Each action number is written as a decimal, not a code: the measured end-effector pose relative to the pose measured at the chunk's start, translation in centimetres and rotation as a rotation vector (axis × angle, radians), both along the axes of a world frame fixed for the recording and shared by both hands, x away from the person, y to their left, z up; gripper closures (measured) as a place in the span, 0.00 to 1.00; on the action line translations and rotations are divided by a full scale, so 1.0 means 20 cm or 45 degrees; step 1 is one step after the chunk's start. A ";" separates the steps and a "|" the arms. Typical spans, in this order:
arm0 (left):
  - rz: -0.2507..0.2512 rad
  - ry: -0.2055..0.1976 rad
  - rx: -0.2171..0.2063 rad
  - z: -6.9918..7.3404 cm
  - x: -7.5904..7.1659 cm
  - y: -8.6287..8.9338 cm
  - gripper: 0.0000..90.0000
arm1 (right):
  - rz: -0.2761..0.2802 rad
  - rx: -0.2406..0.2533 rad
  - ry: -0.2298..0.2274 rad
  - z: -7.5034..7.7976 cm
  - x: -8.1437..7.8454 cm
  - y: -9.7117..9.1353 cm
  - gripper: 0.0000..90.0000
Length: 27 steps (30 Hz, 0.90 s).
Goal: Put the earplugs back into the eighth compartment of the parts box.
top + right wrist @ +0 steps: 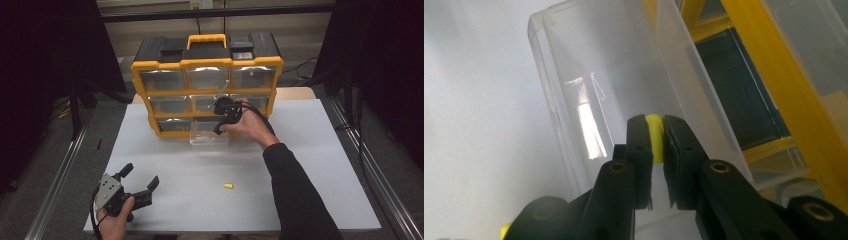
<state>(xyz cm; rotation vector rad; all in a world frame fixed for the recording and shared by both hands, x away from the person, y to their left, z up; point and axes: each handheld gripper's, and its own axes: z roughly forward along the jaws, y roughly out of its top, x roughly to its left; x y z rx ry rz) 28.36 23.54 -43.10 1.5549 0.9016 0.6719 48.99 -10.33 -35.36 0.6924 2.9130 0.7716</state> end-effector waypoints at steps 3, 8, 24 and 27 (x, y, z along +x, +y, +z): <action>0.000 0.002 -0.001 0.00 0.00 0.00 0.03 | 0.005 -0.001 -0.011 0.00 0.00 0.01 0.86; 0.000 0.007 -0.011 0.00 0.00 0.00 0.03 | -0.028 0.000 -0.043 0.00 -0.01 0.01 0.65; -0.006 0.001 -0.006 0.00 0.00 0.00 0.03 | -0.123 0.120 -0.140 0.04 -0.06 -0.07 0.13; -0.007 0.005 -0.007 0.00 0.00 0.00 0.03 | -0.139 0.175 -0.165 0.05 -0.08 -0.11 0.08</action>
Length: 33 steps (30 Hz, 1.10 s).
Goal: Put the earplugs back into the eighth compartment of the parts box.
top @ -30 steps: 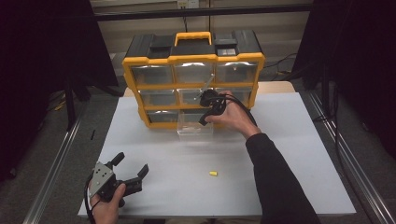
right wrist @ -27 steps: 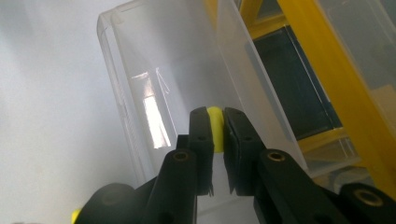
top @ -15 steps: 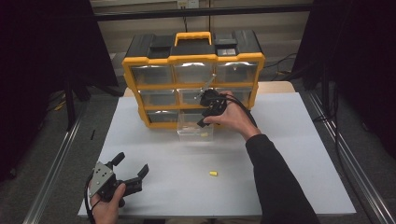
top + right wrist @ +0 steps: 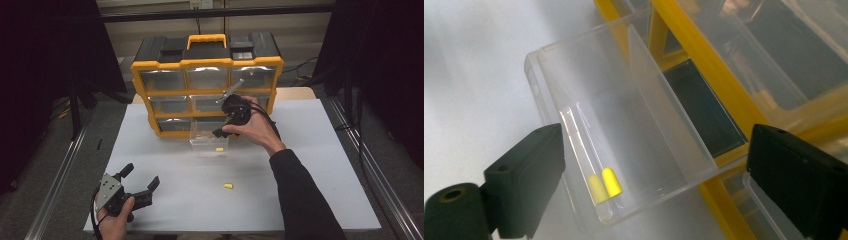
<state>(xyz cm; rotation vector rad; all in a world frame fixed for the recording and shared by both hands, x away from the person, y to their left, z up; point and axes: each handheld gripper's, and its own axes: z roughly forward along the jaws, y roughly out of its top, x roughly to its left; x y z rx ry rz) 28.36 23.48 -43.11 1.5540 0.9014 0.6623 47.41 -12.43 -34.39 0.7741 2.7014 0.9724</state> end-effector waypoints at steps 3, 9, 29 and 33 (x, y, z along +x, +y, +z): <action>-0.001 0.000 -0.003 0.00 0.00 0.00 0.03 | -0.007 0.033 -0.006 -0.01 -0.02 -0.02 0.04; 0.002 0.000 -0.008 0.00 0.00 0.00 0.03 | -0.057 0.120 -0.049 -0.02 -0.06 -0.06 0.06; 0.009 0.001 0.000 0.00 0.00 0.01 0.03 | -0.129 0.226 -0.138 -0.03 -0.22 -0.21 0.05; 0.006 0.001 -0.002 0.00 0.00 0.01 0.03 | -0.135 0.230 -0.148 -0.06 -0.26 -0.23 0.05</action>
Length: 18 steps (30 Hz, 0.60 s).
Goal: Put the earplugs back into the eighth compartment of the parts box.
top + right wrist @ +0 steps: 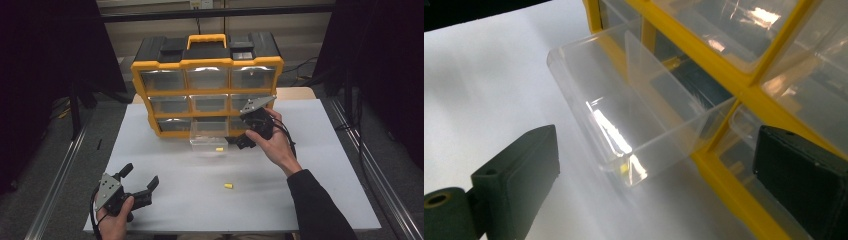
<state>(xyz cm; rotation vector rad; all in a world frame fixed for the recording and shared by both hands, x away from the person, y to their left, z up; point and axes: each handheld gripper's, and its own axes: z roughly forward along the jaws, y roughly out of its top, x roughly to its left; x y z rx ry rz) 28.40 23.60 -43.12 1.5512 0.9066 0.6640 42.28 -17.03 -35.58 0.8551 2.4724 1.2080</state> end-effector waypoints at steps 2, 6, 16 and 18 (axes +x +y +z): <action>-0.001 -0.001 0.000 0.00 0.00 0.00 0.03 | 0.002 0.005 0.004 -0.01 -0.02 -0.01 0.05; -0.007 0.003 -0.001 0.00 0.00 0.00 0.03 | 0.010 0.040 0.002 -0.02 -0.07 -0.02 0.05; -0.015 0.005 0.008 0.00 0.00 -0.01 0.03 | 0.016 0.069 0.005 -0.07 -0.18 -0.07 0.05; -0.013 0.005 0.010 0.00 0.00 -0.01 0.03 | 0.017 0.075 0.008 -0.08 -0.20 -0.09 0.05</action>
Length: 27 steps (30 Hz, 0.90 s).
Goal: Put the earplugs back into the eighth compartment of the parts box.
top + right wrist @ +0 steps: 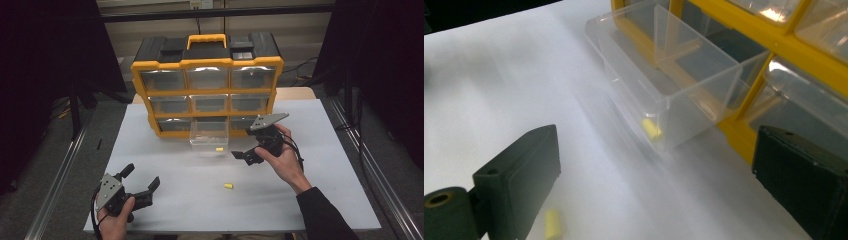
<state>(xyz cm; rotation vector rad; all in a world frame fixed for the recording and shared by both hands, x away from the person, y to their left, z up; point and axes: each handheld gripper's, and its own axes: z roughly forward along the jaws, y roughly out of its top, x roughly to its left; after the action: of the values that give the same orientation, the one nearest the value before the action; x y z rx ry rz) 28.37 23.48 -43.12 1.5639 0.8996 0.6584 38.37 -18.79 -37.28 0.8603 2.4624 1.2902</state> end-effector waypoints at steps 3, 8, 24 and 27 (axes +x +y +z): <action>0.001 0.002 0.001 0.00 0.00 0.00 0.03 | 0.010 0.031 0.016 -0.02 -0.02 -0.03 0.04; -0.003 0.002 0.000 0.00 0.00 0.00 0.03 | 0.036 0.013 0.057 -0.06 -0.05 -0.03 0.06; -0.004 0.004 0.003 0.00 0.00 0.00 0.03 | 0.230 -0.176 0.203 -0.18 -0.12 0.10 0.11; -0.008 0.007 0.007 0.00 0.00 0.00 0.03 | 0.259 -0.211 0.237 -0.20 -0.11 0.12 0.14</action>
<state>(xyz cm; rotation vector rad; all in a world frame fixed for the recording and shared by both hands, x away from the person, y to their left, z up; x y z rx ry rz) 28.41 23.43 -43.17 1.5735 0.8978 0.6528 36.07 -16.30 -41.30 0.7344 2.8194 1.0883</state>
